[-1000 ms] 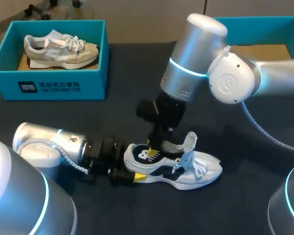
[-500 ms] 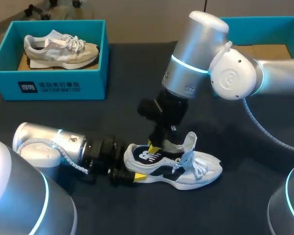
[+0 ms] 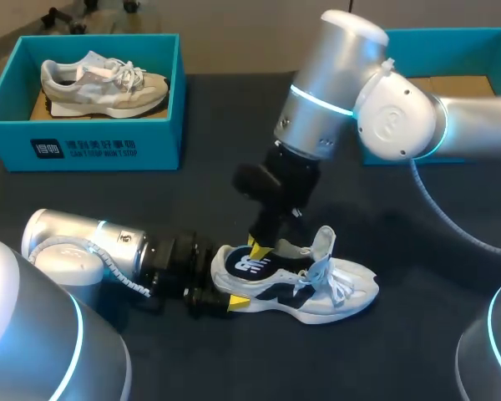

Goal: Take the shoe out of the shoebox, open the shoe tongue, remove and reinsert the insole, then place the shoe into the shoebox

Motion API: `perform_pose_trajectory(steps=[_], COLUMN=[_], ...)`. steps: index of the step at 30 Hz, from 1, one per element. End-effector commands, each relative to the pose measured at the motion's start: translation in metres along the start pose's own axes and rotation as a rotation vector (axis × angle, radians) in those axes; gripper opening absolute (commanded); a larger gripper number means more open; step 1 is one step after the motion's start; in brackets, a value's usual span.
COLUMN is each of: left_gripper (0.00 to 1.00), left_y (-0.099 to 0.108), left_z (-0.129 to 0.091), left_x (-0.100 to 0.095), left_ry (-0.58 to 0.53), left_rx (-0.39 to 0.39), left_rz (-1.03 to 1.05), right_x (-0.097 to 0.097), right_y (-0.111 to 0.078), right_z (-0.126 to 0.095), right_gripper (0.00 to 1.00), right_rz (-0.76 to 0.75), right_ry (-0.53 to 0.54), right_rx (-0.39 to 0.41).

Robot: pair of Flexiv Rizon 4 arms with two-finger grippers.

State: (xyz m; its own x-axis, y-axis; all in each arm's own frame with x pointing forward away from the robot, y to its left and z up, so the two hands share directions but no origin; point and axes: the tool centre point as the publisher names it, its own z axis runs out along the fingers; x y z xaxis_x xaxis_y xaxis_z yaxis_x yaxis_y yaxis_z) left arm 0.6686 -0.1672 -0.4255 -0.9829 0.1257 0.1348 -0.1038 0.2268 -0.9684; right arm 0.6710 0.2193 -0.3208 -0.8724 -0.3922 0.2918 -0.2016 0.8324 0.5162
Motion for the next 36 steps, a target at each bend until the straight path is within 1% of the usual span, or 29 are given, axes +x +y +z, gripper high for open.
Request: perform_pose_trajectory(steps=[1, 8, 9, 11, 12, 14, 20, 24, 29, 34, 36], left_gripper=[0.0, 0.0, 0.0, 0.0, 0.0, 0.0, 0.0, 0.0, 0.0, 0.0, 0.0], left_y=[0.005, 0.005, 0.005, 0.005, 0.005, 0.005, 0.005, 0.005, 0.005, 0.005, 0.005], left_z=[-0.001, -0.001, -0.001, -0.001, -0.001, -0.001, -0.001, -0.001, -0.001, -0.001, -0.001], left_x=[0.0, 0.0, 0.0, 0.0, 0.0, 0.0, 0.0, 0.0, 0.0, 0.0, 0.0], left_ry=[-0.002, -0.002, -0.002, -0.002, -0.002, -0.002, -0.002, -0.002, -0.002, -0.002, -0.002], left_rx=[-0.002, -0.002, -0.002, -0.002, -0.002, -0.002, -0.002, -0.002, -0.002, -0.002, -0.002], left_rz=[-0.001, -0.001, -0.001, -0.001, -0.001, -0.001, -0.001, -0.001, -0.001, -0.001, -0.001], right_x=[-0.014, -0.02, -0.02, -0.021, -0.021, -0.021, -0.014, -0.008, -0.005, -0.003, -0.004], right_y=[0.011, 0.016, 0.016, 0.016, 0.016, 0.014, 0.01, 0.005, -0.002, -0.007, -0.01], right_z=[0.005, 0.01, 0.01, 0.012, 0.013, 0.012, 0.007, 0.001, -0.004, -0.009, -0.011], right_gripper=[0.0, 0.0, 0.04, 0.24, 0.28, 0.33, 0.39, 0.38, 0.38, 0.39, 0.4], right_rz=[-0.014, -0.029, -0.03, -0.028, -0.022, -0.012, 0.027, 0.062, 0.098, 0.111, 0.122], right_ry=[0.05, 0.072, 0.072, 0.069, 0.065, 0.057, 0.016, -0.022, -0.052, -0.065, -0.06], right_rx=[0.021, 0.026, 0.025, 0.023, 0.022, 0.018, 0.012, -0.001, -0.021, -0.032, -0.048])
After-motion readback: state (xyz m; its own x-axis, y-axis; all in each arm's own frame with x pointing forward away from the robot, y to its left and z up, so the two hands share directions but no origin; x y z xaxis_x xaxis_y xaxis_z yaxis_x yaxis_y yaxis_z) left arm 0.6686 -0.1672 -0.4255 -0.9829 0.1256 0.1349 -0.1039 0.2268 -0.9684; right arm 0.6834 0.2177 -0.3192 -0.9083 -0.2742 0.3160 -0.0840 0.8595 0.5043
